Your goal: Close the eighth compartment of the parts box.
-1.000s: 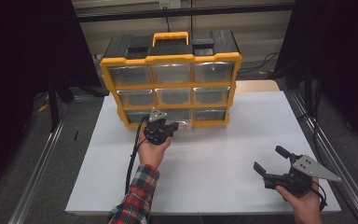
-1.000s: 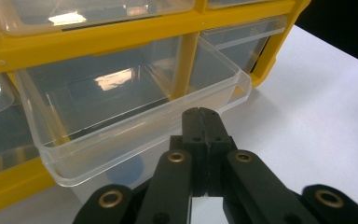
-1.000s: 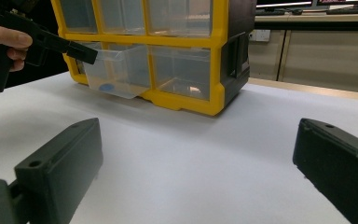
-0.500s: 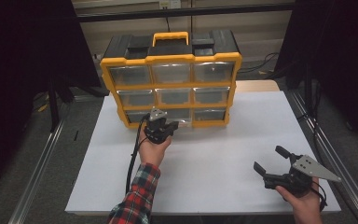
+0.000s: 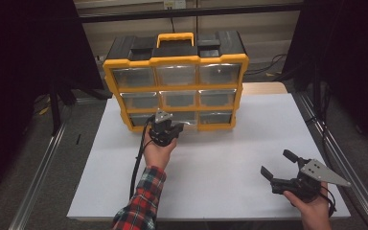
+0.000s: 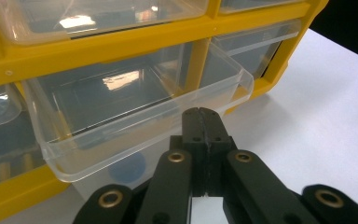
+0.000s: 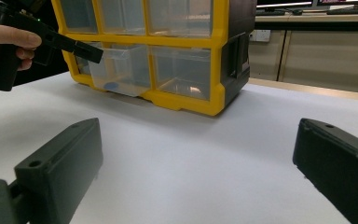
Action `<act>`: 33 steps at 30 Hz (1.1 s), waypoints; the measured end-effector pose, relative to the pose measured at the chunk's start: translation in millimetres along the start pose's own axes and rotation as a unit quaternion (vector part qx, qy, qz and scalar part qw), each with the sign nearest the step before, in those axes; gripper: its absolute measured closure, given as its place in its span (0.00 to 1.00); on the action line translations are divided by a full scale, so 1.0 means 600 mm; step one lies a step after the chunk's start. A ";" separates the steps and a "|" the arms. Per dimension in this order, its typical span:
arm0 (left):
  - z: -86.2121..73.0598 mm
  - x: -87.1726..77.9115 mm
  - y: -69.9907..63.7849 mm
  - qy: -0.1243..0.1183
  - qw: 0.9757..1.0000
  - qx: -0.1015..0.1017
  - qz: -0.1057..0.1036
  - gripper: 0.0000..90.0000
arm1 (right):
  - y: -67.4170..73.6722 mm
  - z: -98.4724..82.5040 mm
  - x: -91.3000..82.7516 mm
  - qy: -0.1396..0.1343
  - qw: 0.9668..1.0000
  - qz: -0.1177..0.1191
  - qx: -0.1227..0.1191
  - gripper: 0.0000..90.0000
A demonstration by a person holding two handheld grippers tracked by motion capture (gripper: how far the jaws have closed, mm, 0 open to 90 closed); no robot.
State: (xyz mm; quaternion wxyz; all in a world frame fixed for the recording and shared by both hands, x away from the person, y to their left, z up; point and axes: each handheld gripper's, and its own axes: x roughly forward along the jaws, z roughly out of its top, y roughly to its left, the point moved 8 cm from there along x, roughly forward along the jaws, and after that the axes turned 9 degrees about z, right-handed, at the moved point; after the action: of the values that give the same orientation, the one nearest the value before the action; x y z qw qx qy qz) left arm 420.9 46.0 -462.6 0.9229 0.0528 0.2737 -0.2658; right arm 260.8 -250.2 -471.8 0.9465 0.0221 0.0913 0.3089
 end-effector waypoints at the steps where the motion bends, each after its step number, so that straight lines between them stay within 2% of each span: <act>1: 0.000 0.001 0.000 0.000 1.000 0.000 0.000 1.00 | 0.000 0.000 0.000 0.000 1.000 0.001 -0.001 0.01; 6: 0.000 0.002 0.000 0.002 1.000 0.001 0.008 1.00 | 0.000 0.001 0.000 -0.001 1.000 0.000 -0.001 0.01; 16: 0.002 0.006 0.000 -0.004 1.000 -0.004 0.008 1.00 | -0.001 0.001 -0.001 -0.001 1.000 0.001 0.000 0.01; 30: 0.003 0.013 0.001 0.001 1.000 -0.003 0.015 1.00 | -0.002 0.001 -0.002 0.000 1.000 -0.001 -0.001 0.01; 33: 0.004 0.015 0.000 0.001 1.000 -0.006 0.011 1.00 | -0.002 0.001 -0.002 -0.001 1.000 -0.002 0.000 0.01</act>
State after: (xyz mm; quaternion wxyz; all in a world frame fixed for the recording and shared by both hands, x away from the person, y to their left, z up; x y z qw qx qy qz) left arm 428.4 41.3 -465.5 0.9259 0.0508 0.2751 -0.2541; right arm 260.7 -251.8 -471.0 0.9470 0.0225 0.0904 0.3073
